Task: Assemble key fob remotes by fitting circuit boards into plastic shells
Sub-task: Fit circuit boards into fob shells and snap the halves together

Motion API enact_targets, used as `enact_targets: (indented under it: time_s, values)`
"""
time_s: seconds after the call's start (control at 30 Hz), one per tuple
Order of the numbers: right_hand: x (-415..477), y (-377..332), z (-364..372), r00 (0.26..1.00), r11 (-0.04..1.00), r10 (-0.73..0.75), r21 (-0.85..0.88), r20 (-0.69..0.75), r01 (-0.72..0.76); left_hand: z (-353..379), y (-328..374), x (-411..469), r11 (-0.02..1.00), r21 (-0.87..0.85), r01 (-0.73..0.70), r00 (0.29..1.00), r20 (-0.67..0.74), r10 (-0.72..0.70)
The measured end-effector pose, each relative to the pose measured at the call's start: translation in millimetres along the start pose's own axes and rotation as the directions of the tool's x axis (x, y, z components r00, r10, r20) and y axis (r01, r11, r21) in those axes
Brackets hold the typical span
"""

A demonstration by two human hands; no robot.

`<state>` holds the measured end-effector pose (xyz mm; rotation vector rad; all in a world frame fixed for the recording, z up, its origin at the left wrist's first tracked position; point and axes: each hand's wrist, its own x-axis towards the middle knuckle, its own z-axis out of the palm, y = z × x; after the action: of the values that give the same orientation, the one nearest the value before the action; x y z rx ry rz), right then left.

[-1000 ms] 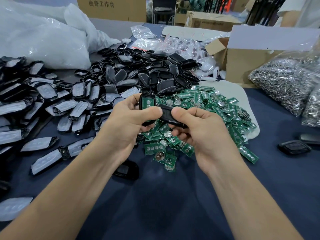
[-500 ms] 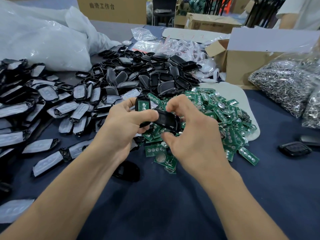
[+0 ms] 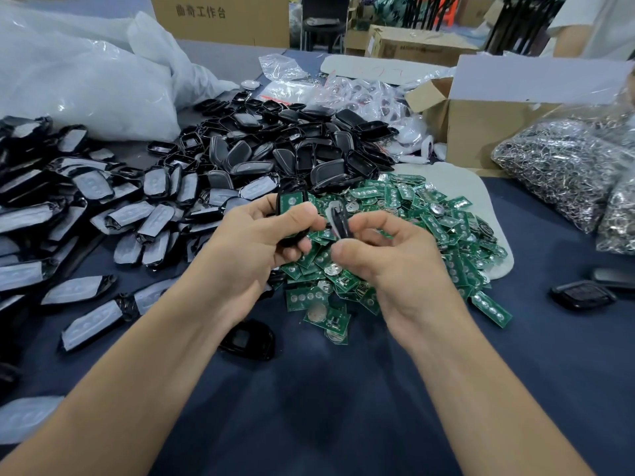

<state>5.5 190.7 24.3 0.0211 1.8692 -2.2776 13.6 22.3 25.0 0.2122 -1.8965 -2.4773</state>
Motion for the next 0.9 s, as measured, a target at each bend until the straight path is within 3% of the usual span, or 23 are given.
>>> enact_targets:
  time_s: [0.1, 0.23, 0.4, 0.57, 0.7, 0.9]
  values:
    - [2.0, -5.1, -3.0, 0.966, 0.885, 0.211, 0.391, 0.149, -0.254, 0.4, 1.4, -0.6, 0.999, -0.038, 0.006, 1.000, 0.000, -0.006]
    - [0.0, -9.7, -6.5, 0.903, 0.689, 0.296, 0.585, 0.313, -0.428, -0.1, 0.8, -1.8, 1.000, 0.004, -0.002, 1.000, -0.017, 0.002]
    - [1.1, -8.1, -7.7, 0.850, 0.632, 0.322, 0.573, 0.418, -0.521, 0.7, 1.3, -2.7, 0.992, 0.124, -0.025, 0.995, -0.091, 0.037]
    - [-0.4, -8.4, -7.1, 0.818, 0.692, 0.328, 0.468, 0.473, -0.549, -0.3, 0.2, -4.0, 0.986, 0.163, -0.041, 0.999, 0.016, 0.038]
    - [-1.8, -8.9, -7.5, 0.790, 0.726, 0.322, 0.399, 0.522, -0.560, -2.4, -0.7, -3.2, 0.978, 0.210, -0.001, 1.000, 0.001, 0.001]
    - [-1.0, -7.6, -6.2, 0.842, 0.832, 0.287, 0.317, 0.457, -0.456, -1.5, -2.2, -3.1, 0.978, 0.191, -0.089, 0.993, -0.063, 0.103]
